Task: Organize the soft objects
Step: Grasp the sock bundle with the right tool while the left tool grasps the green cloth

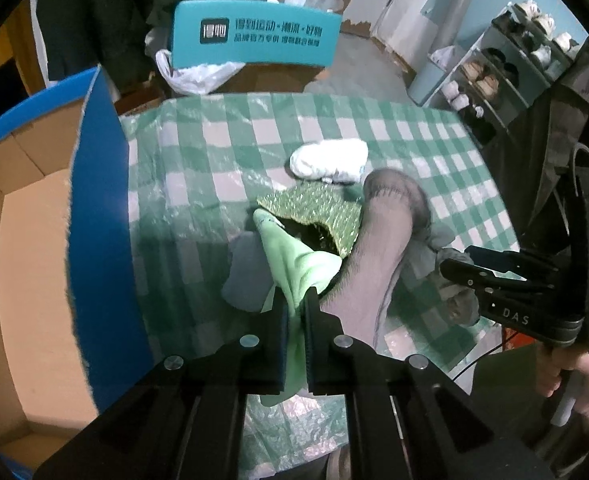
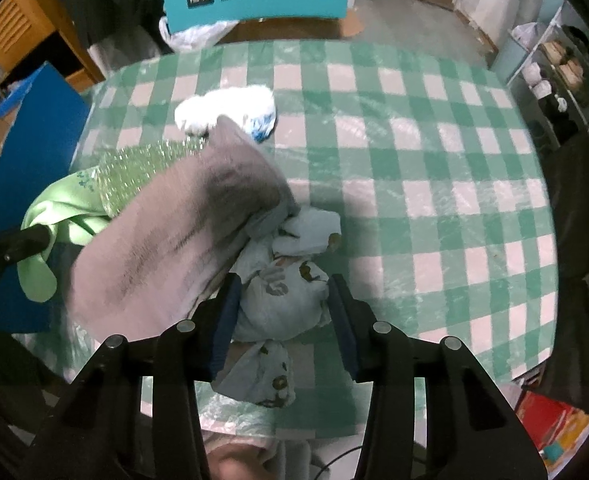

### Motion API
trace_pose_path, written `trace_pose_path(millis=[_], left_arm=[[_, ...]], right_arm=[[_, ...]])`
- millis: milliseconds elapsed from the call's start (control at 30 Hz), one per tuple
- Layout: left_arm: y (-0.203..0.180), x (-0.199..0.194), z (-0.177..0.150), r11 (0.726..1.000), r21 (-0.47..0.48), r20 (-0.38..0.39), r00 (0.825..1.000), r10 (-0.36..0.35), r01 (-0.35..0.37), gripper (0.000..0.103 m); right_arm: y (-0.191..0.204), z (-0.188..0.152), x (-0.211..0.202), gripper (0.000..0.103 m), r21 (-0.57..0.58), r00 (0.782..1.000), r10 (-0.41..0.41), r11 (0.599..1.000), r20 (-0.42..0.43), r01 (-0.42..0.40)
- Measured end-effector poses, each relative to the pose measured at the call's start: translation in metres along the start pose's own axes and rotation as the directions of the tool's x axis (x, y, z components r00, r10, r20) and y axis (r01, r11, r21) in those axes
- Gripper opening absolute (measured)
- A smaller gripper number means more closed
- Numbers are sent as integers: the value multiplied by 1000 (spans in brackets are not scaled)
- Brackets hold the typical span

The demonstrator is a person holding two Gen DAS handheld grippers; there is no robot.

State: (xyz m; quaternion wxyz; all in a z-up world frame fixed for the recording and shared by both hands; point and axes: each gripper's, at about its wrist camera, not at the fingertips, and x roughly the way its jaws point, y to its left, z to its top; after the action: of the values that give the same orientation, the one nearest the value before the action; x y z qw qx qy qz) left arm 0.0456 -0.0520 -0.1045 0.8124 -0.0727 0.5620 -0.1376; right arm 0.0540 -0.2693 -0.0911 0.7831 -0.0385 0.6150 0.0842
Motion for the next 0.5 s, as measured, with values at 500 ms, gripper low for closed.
trace_pose_path(millis=[500], left_arm=[[-6,-37,11,1000,1,95,995,-25,25,7]], right_arm=[[0,15,-15,32,13,994,12,1000,112,-14]])
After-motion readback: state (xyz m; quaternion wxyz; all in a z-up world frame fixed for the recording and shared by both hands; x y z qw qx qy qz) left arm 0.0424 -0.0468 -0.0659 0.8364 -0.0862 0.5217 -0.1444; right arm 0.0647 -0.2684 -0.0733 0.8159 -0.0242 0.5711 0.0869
